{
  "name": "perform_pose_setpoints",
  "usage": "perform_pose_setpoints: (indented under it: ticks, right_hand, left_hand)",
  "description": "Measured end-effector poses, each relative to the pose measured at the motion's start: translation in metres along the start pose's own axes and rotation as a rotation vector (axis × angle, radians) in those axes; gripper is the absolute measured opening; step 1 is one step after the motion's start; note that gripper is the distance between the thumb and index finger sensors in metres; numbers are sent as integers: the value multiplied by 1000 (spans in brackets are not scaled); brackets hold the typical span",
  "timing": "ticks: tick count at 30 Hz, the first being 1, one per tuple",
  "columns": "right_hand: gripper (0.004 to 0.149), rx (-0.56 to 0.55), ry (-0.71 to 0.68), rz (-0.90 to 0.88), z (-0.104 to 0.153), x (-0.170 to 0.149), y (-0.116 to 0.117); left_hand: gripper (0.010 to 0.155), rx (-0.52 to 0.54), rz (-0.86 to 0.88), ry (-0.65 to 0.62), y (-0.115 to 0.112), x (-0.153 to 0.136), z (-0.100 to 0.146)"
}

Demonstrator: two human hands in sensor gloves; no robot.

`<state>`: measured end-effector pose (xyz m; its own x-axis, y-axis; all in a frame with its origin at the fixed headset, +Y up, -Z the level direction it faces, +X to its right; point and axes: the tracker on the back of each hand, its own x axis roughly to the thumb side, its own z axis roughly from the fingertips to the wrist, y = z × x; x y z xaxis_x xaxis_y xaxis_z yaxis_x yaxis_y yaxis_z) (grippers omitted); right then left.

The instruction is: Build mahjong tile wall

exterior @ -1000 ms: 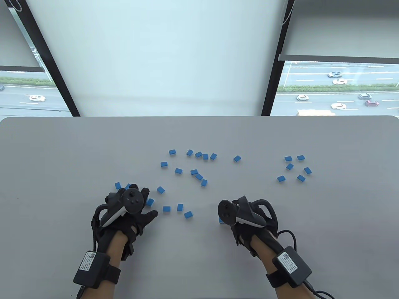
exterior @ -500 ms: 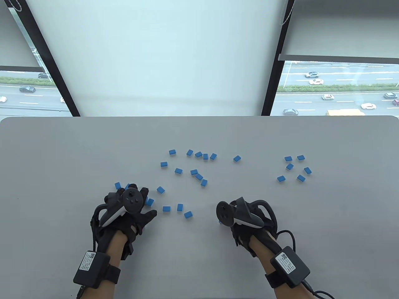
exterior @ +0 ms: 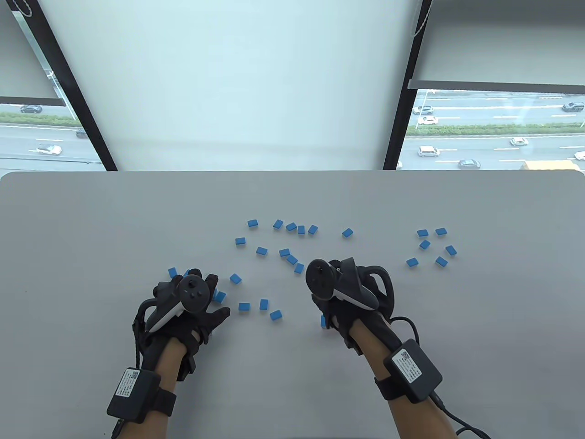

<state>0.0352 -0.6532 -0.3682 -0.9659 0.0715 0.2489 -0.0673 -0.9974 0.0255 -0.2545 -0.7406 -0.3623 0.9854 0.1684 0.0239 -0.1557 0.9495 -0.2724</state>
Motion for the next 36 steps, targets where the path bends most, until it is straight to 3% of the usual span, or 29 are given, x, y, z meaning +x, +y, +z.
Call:
perform_pose_setpoints:
  ticks: [4, 10, 16, 24, 36]
  right_hand:
    - [61, 37, 5, -3, -8, 28, 13]
    - [61, 129, 4, 120, -14, 63, 61]
    - [63, 98, 26, 257, -17, 79, 88]
    - [58, 103, 12, 272, -18, 85, 96]
    - [58, 227, -35, 245, -13, 89, 97]
  left_hand:
    - [86, -2, 2, -1, 0, 0, 0]
    - [85, -6, -1, -6, -1, 1, -1]
    - [85, -9, -17, -10, -2, 3, -1]
    - [86, -3, -19, -5, -2, 3, -2]
    - [86, -9, -18, 2, -2, 2, -2]
